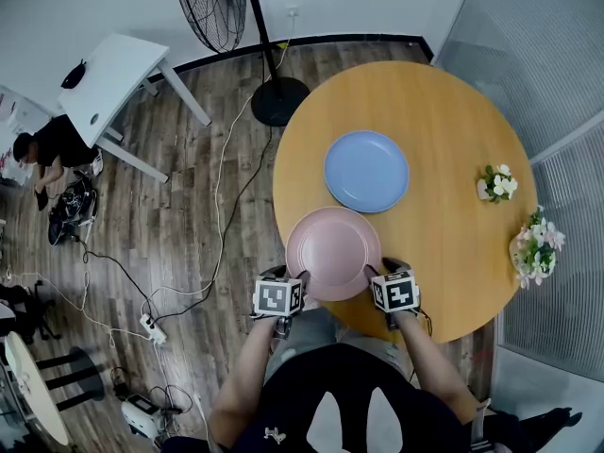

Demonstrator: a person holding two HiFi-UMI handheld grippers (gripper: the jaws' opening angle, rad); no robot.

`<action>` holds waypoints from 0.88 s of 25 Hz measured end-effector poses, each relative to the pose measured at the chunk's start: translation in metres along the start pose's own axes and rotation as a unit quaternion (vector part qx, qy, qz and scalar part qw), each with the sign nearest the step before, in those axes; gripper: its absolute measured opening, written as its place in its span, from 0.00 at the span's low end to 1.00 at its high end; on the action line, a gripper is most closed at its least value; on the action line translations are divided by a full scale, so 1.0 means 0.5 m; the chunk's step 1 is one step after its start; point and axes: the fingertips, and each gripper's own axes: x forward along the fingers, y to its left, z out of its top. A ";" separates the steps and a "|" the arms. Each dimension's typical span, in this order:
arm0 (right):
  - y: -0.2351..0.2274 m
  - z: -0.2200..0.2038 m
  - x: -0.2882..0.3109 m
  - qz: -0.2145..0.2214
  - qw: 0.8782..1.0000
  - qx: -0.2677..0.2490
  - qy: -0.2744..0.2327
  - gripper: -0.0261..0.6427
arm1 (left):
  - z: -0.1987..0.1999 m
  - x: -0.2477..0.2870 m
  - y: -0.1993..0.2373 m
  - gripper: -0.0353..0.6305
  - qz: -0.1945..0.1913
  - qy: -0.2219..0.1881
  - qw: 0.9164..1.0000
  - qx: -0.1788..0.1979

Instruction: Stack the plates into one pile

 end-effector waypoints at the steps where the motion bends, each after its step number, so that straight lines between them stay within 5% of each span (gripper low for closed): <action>1: -0.001 0.002 -0.003 -0.001 1.000 0.005 -0.004 0.34 | 0.005 -0.003 0.003 0.40 0.000 -0.002 1.000 0.000; 14: -0.060 0.102 -0.075 -0.010 0.993 0.079 -0.084 0.35 | 0.150 -0.071 0.047 0.40 -0.015 -0.084 0.996 -0.023; 22: -0.116 0.185 -0.133 -0.026 0.981 0.120 -0.149 0.35 | 0.241 -0.090 0.040 0.40 -0.028 -0.113 0.993 0.004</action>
